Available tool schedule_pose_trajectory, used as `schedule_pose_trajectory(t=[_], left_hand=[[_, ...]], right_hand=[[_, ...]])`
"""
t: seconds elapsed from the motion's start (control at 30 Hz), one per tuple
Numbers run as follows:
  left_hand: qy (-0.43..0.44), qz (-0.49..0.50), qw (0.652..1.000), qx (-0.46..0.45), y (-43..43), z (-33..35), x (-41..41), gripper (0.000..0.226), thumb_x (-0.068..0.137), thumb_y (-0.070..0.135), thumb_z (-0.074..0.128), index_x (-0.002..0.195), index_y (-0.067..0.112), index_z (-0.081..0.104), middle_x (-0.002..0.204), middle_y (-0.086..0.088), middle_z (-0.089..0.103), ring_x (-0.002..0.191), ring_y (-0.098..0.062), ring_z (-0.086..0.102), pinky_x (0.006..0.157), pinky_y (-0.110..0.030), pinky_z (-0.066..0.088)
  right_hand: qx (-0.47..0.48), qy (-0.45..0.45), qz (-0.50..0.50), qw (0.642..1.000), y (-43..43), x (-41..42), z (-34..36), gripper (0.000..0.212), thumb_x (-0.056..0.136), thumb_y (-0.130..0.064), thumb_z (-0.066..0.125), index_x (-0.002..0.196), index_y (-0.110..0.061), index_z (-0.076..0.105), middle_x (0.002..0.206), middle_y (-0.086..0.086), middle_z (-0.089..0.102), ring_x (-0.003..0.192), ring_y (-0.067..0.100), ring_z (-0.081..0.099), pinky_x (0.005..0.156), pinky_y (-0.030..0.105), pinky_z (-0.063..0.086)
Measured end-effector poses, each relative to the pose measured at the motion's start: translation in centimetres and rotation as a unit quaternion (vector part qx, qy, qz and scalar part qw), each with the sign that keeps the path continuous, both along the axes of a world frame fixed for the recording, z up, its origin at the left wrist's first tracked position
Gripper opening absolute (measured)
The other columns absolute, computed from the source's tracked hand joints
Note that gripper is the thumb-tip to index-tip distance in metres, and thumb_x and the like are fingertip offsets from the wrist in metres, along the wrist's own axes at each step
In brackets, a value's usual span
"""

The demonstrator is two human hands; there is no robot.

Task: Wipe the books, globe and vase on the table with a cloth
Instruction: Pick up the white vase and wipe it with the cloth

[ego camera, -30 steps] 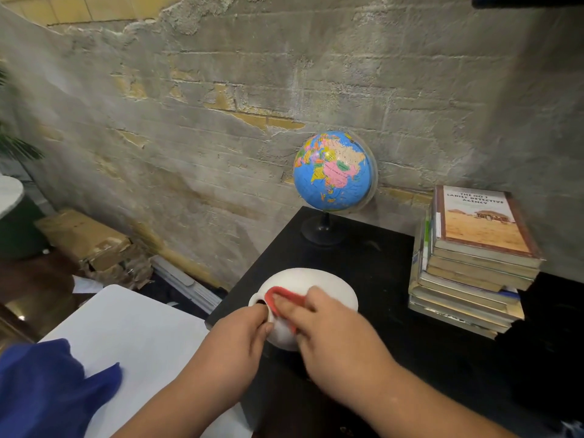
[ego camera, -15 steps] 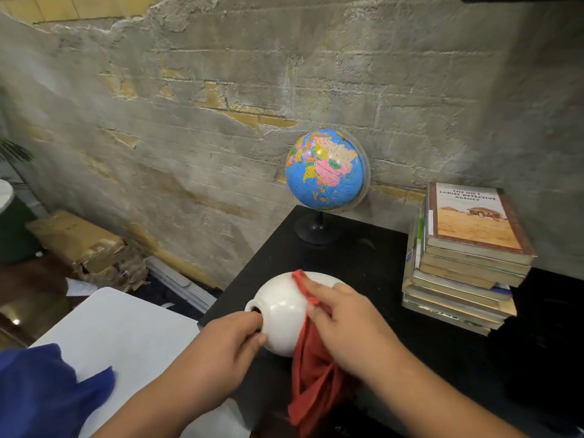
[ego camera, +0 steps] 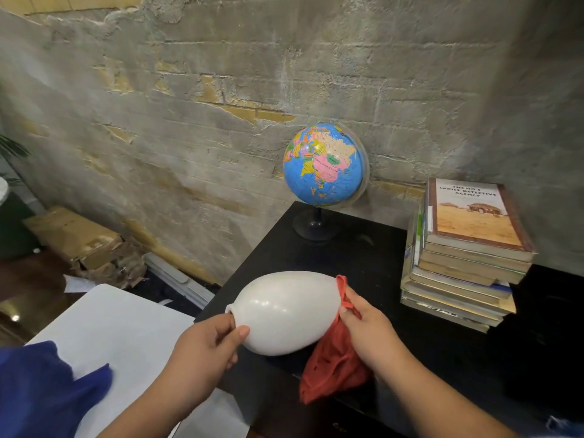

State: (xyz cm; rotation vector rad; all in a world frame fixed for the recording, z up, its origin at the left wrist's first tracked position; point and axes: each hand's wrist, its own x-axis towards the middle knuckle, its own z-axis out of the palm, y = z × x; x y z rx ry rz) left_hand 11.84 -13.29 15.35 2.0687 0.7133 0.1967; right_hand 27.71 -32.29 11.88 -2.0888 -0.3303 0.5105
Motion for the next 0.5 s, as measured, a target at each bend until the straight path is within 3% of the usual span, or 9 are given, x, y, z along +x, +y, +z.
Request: schedule_pose_trajectory(t=[0.17,0.3,0.43,0.5], left_hand=[[0.006,-0.035,0.997,0.063,0.6,-0.5,-0.3,0.022,0.091,0.027,0.058,0.07,0.022,0.061,0.058,0.001,0.059,0.059,-0.013,0.056,0.055,-0.012,0.04],[-0.012,-0.061,0.993,0.104,0.8,-1.0,-0.6,0.014,0.09,0.026,0.06,0.077,0.023,0.064,0.063,0.004,0.06,0.064,-0.013,0.058,0.055,-0.011,0.042],[-0.022,-0.074,0.988,0.135,1.0,-1.2,-0.8,0.014,0.09,0.028,0.06,0.078,0.02,0.063,0.065,0.007,0.059,0.067,-0.014,0.057,0.059,-0.018,0.045],[-0.028,-0.081,0.986,0.142,1.0,-1.3,-0.8,0.014,0.09,0.027,0.059,0.08,0.019,0.064,0.067,0.007,0.059,0.068,-0.013,0.057,0.061,-0.02,0.045]], right_hand=[[0.049,0.019,0.048,0.997,0.2,-1.0,0.1,0.047,0.1,-0.032,0.045,0.143,-0.046,0.033,0.138,-0.006,0.046,0.123,0.012,0.045,0.108,0.028,0.034],[0.035,0.046,-0.01,0.998,-0.1,1.1,0.0,0.045,0.1,-0.029,0.045,0.141,-0.046,0.037,0.143,-0.003,0.049,0.126,0.019,0.048,0.111,0.035,0.036],[0.017,-0.019,0.087,0.996,0.5,0.5,0.8,0.046,0.099,-0.03,0.047,0.14,-0.048,0.037,0.138,-0.01,0.045,0.129,0.013,0.043,0.11,0.026,0.03],[0.017,-0.017,0.086,0.996,0.5,1.0,0.6,0.044,0.098,-0.03,0.048,0.138,-0.047,0.042,0.14,-0.01,0.048,0.13,0.013,0.044,0.113,0.03,0.03]])
